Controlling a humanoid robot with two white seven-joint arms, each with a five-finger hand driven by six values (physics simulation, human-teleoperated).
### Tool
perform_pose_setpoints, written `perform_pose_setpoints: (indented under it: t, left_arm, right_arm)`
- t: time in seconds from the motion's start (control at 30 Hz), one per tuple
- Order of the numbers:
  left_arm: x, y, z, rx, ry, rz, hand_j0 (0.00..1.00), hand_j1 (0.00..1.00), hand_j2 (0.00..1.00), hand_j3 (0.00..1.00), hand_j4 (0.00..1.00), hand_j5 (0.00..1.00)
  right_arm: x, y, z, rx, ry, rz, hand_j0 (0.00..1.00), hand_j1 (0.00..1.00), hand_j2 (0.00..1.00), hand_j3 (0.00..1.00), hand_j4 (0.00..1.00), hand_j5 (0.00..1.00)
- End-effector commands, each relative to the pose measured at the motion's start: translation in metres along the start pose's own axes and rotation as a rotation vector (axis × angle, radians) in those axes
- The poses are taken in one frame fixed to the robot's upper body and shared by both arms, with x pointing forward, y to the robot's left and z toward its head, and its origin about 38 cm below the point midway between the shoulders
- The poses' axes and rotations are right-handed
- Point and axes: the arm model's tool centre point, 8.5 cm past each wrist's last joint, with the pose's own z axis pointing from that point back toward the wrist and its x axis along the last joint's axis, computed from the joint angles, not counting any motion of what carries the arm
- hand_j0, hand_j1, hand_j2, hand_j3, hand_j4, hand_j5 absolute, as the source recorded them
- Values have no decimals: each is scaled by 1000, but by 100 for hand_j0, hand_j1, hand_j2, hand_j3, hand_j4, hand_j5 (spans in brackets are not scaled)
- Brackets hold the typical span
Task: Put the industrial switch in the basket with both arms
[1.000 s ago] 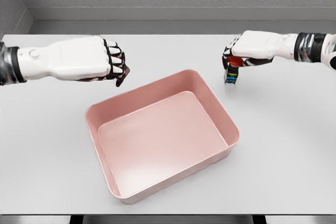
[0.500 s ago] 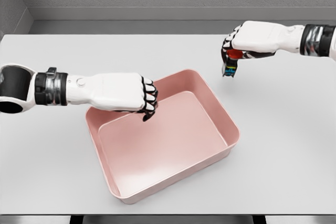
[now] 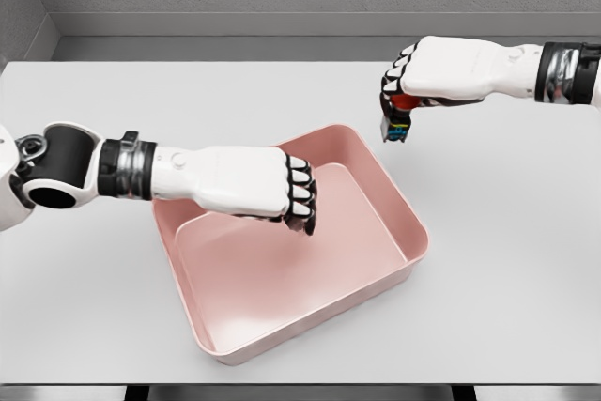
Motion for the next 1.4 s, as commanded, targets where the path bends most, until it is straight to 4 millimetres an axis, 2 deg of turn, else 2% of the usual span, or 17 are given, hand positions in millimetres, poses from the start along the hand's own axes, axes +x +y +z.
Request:
perform_pose_setpoints:
  t: [0.0, 0.27, 0.4, 0.47, 0.5, 0.53, 0.6, 0.63, 0.7, 0.77, 0.83, 1.03, 1.2, 1.3, 1.33, 1.37]
  left_arm:
    - [-2, -1, 7, 0, 16, 7, 100, 100, 100, 100, 100, 100]
    - [-7, 11, 15, 0, 36, -18, 100, 100, 100, 100, 100, 100]
    - [-16, 23, 45, -2, 108, -40, 100, 100, 100, 100, 100, 100]
    - [-19, 36, 51, 17, 121, -46, 100, 100, 100, 100, 100, 100]
    - [-21, 38, 61, 13, 145, -48, 100, 100, 100, 100, 100, 100]
    - [-23, 37, 80, -6, 193, -47, 100, 100, 100, 100, 100, 100]
    - [-24, 29, 107, -38, 257, -30, 100, 100, 100, 100, 100, 100]
    - [-23, 27, 112, -43, 268, -23, 100, 100, 100, 100, 100, 100]
    - [-24, 26, 141, -52, 341, -9, 100, 100, 100, 100, 100, 100]
    - [-31, 22, 154, -63, 387, 3, 100, 100, 100, 100, 100, 100]
    - [-37, 18, 161, -69, 413, 13, 100, 100, 100, 100, 100, 100]
    - [-36, 21, 158, -63, 405, 7, 100, 100, 100, 100, 100, 100]
    - [-36, 21, 159, -64, 407, 7, 100, 100, 100, 100, 100, 100]
    - [-36, 20, 159, -64, 406, 9, 100, 100, 100, 100, 100, 100]
    - [-36, 21, 158, -64, 405, 8, 100, 100, 100, 100, 100, 100]
    - [-36, 20, 159, -64, 406, 9, 100, 100, 100, 100, 100, 100]
  right_arm:
    - [1, -1, 0, -5, -2, -1, 48, 48, 48, 48, 48, 48]
    - [8, -4, -3, -11, -24, 7, 48, 48, 48, 48, 48, 48]
    - [8, -3, -4, -11, -24, 6, 48, 48, 48, 48, 48, 48]
    - [8, -3, -4, -11, -24, 6, 48, 48, 48, 48, 48, 48]
    - [9, -3, -4, -12, -27, 7, 48, 48, 48, 48, 48, 48]
    - [11, -4, -5, -14, -33, 9, 48, 48, 48, 48, 48, 48]
    - [16, -5, -8, -17, -50, 14, 47, 47, 47, 47, 47, 47]
    - [17, -6, -9, -20, -54, 18, 47, 47, 47, 47, 47, 47]
    - [24, -9, -10, -24, -72, 28, 47, 47, 47, 47, 47, 47]
    - [29, -7, -12, -24, -87, 29, 47, 47, 47, 47, 47, 47]
    - [38, -12, -15, -33, -113, 45, 47, 47, 47, 47, 47, 47]
    - [52, -15, -22, -40, -158, 62, 46, 46, 46, 46, 46, 46]
    - [74, -10, -38, -7, -234, 74, 46, 46, 46, 46, 46, 46]
    - [78, -12, -42, -11, -249, 79, 46, 46, 46, 46, 46, 46]
    - [78, -12, -42, -12, -247, 78, 50, 50, 50, 50, 50, 50]
    - [77, -13, -41, -17, -244, 78, 73, 73, 73, 73, 73, 73]
